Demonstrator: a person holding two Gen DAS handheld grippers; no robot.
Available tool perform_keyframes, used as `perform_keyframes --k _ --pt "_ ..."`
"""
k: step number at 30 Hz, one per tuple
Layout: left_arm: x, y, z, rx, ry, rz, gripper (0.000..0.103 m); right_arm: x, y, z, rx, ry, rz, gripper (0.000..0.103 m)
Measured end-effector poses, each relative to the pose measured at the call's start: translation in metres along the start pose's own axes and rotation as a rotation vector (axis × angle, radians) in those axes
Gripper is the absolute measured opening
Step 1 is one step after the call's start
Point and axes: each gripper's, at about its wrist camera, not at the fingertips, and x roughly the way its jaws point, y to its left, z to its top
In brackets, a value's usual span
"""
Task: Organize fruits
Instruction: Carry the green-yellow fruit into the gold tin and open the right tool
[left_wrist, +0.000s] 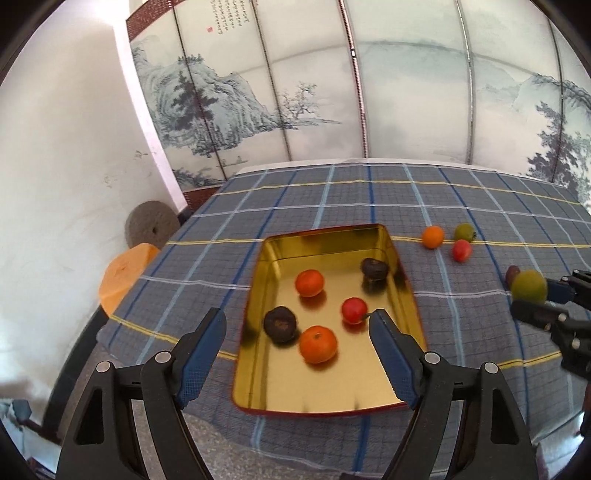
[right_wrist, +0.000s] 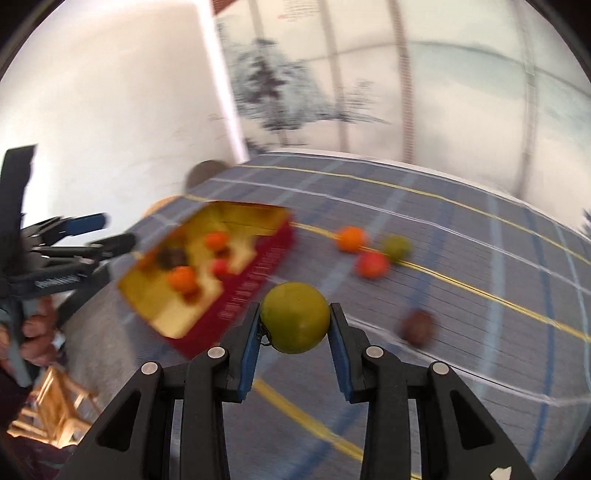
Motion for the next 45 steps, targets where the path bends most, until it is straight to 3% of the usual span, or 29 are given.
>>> perform_keyframes --k 4,13,25,45 --pt "0.002 0.01 -0.007 -0.009 0.006 0.011 0.081 0.018 0.039 0.012 -0.047 0.017 0.076 0.033" --pt "0.007 0.033 -0.019 -0.039 0.011 0.034 0.081 0.054 0.08 0.021 -0.098 0.077 0.126 0.033" --pt "0.018 0.052 -0.031 -0.056 0.035 0.053 0.082 0.089 0.103 0.02 -0.132 0.154 0.136 0.033" --pt "0.028 0.068 -0.043 -0.075 0.062 0.061 0.083 0.113 0.118 0.018 -0.154 0.2 0.125 0.033"
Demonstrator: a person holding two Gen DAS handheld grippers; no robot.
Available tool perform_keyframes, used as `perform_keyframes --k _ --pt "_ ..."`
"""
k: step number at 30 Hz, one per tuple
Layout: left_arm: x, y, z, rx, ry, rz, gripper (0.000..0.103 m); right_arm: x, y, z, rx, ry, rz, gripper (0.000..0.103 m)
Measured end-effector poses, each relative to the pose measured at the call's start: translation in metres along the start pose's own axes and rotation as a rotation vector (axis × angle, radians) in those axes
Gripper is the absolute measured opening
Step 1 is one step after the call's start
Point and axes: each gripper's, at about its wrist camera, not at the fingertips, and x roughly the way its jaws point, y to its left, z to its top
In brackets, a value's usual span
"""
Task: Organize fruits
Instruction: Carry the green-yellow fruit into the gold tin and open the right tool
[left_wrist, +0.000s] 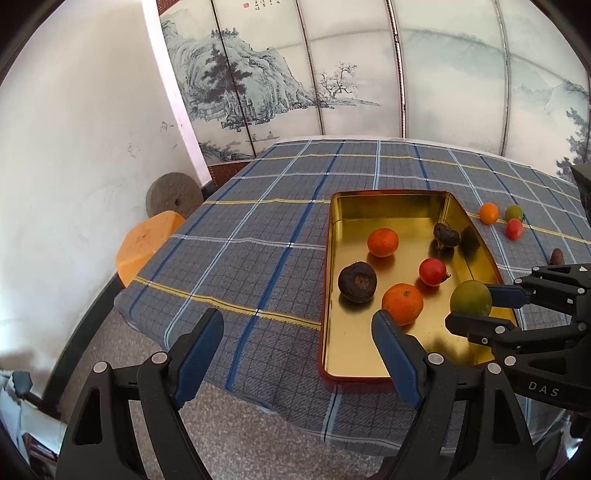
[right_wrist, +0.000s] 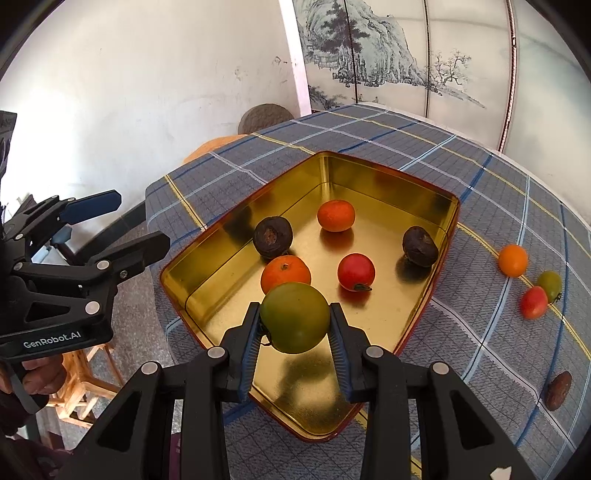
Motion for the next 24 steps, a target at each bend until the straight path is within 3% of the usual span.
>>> perform_keyframes --k 24 --pt "0.0041 0.0037 -0.0049 -0.003 0.011 0.002 0.083 0.0095 0.0064 0.003 -0.013 0.019 -0.005 0.034"
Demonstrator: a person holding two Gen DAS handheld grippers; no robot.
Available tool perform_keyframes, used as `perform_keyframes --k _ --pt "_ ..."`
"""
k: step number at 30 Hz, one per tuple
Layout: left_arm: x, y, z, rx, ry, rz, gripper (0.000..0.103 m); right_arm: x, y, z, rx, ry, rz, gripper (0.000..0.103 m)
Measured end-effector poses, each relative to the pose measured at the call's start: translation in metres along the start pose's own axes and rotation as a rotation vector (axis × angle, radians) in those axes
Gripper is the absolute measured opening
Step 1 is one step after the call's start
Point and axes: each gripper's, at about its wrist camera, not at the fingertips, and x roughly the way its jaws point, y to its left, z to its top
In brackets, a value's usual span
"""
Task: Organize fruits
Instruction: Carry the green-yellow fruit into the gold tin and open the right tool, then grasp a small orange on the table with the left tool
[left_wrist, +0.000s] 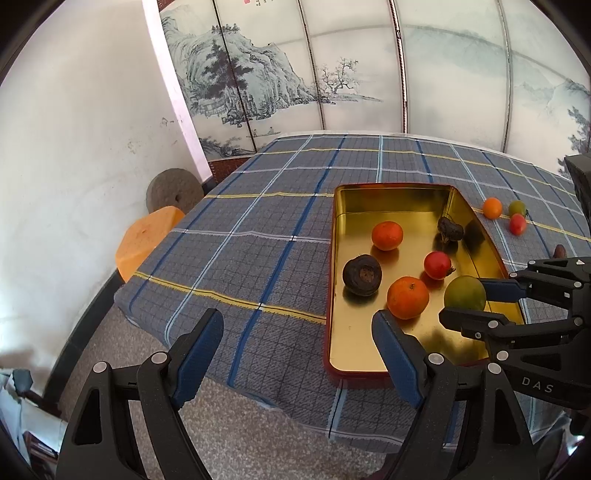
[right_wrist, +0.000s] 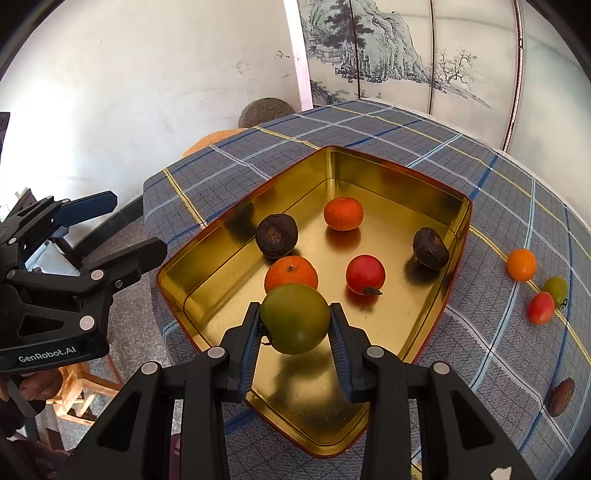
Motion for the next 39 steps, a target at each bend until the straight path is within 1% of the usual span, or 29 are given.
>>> perform_keyframes --k 7,10,13,17,20,23,28,31,33,39 --pt "0.002 0.002 -0.003 0.002 0.007 0.0 0.083 0.001 0.003 0.003 -0.002 -0.005 0.011 0.035" --pt "0.002 0.002 -0.004 0.002 0.007 0.001 0.083 -0.003 0.003 0.006 -0.003 -0.025 0.014 0.035" --pt "0.002 0.002 -0.004 0.001 0.007 0.0 0.083 -0.012 0.002 0.008 0.002 -0.061 0.019 0.037" --pt "0.002 0.002 -0.005 0.004 0.01 0.002 0.083 -0.026 0.0 0.009 0.01 -0.113 0.02 0.043" --pt "0.002 0.002 -0.006 0.005 0.008 0.0 0.083 -0.032 -0.004 0.007 0.023 -0.135 0.02 0.047" --pt "0.002 -0.001 -0.008 0.013 0.013 0.0 0.083 -0.037 -0.011 0.002 0.044 -0.147 0.018 0.049" --pt "0.001 -0.008 -0.004 0.027 0.015 0.001 0.083 -0.047 -0.03 -0.013 0.088 -0.159 0.0 0.051" --pt "0.0 -0.01 -0.003 0.032 0.017 0.001 0.083 -0.056 -0.045 -0.024 0.121 -0.17 -0.023 0.054" --pt "-0.001 -0.012 -0.002 0.037 0.018 0.001 0.083 -0.064 -0.059 -0.033 0.152 -0.178 -0.046 0.06" --pt "-0.003 -0.019 0.001 0.056 0.021 0.003 0.083 -0.083 -0.106 -0.064 0.251 -0.186 -0.13 0.063"
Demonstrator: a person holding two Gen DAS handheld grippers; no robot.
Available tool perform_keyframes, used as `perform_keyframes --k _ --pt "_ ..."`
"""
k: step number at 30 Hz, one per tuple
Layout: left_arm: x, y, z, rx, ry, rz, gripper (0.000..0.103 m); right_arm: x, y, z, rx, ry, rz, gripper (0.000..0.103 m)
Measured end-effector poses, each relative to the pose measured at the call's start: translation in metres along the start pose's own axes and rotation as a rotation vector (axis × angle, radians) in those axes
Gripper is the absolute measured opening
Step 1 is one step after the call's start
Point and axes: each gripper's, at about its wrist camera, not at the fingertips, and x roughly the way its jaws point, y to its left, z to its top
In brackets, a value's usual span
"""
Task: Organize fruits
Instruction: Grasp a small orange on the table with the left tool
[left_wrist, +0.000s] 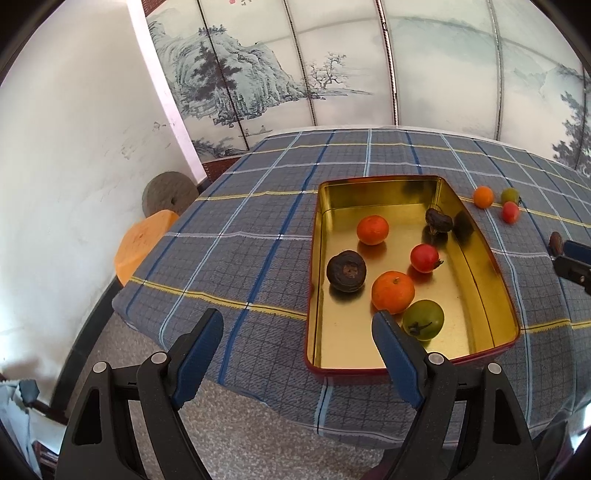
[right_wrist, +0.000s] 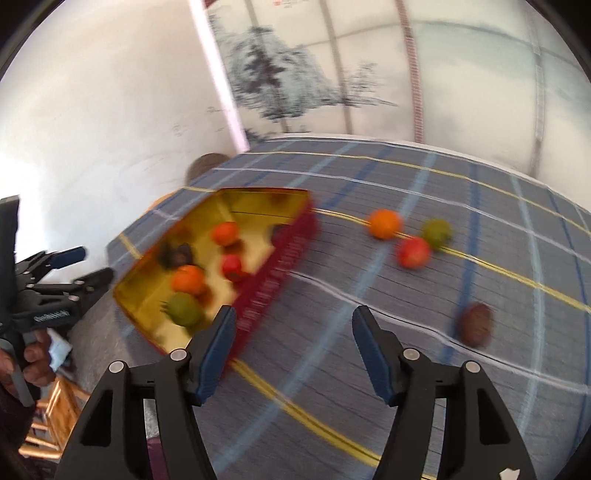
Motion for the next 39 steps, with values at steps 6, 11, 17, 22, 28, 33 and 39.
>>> perform_keyframes --k 6,11,17,22,28,33,39 --pt "-0.001 -0.01 0.004 0.025 0.004 -0.001 0.083 -0.019 -0.066 -0.02 0.1 -0.003 -0.141 0.068" --pt "-0.004 -0.021 0.009 0.058 -0.002 -0.001 0.083 -0.036 -0.118 -0.037 0.172 0.003 -0.251 0.069" --pt "-0.009 -0.042 0.019 0.122 -0.005 -0.047 0.083 -0.048 -0.167 -0.053 0.244 0.031 -0.367 0.074" --pt "-0.015 -0.066 0.037 0.185 -0.01 -0.127 0.083 -0.057 -0.197 -0.065 0.31 0.038 -0.412 0.077" --pt "-0.021 -0.104 0.066 0.256 -0.026 -0.283 0.083 -0.061 -0.206 -0.07 0.366 0.02 -0.373 0.081" --pt "-0.008 -0.137 0.103 0.244 0.019 -0.449 0.083 -0.063 -0.205 -0.069 0.365 0.006 -0.357 0.086" --pt "0.034 -0.181 0.149 0.24 0.058 -0.506 0.07 -0.068 -0.204 -0.068 0.362 -0.018 -0.332 0.09"
